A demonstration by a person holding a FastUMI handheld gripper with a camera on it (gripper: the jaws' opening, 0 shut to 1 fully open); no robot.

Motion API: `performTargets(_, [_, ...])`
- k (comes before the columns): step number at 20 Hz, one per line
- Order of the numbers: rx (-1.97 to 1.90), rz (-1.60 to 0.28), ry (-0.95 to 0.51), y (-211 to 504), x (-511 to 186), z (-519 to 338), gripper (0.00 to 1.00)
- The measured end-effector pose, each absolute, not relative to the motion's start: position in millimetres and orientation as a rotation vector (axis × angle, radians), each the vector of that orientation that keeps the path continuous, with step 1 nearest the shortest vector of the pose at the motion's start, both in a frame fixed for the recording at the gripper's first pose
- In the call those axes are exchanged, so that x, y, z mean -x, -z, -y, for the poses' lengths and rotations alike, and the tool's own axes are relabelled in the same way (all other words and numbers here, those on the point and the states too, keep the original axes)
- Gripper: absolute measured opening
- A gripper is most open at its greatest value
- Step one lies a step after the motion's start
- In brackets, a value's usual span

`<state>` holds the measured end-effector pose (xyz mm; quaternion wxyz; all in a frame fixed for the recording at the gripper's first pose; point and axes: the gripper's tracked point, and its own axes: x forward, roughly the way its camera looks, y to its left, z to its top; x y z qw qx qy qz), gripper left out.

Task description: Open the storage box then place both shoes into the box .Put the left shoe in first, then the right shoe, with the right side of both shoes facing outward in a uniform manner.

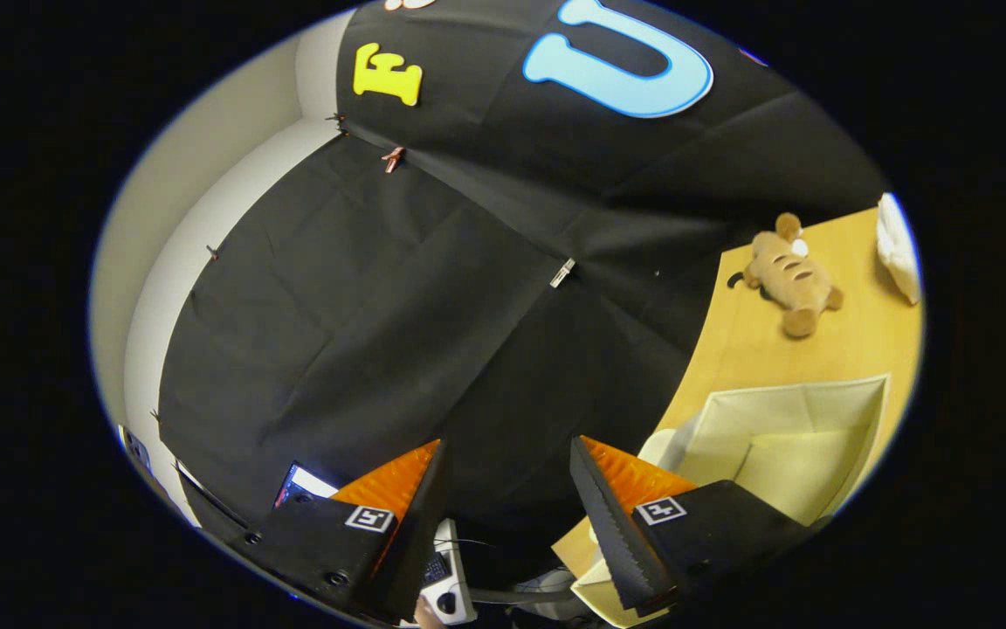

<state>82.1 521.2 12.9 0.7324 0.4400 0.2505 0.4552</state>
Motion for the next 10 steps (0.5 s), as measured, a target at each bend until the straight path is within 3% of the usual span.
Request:
performTargets(5, [-0.808, -0.457, -0.867, -4, -69, -433, 0.96])
performTargets(10, [-0.655, -0.452, -0.656, 32, -52, -329, 0.96])
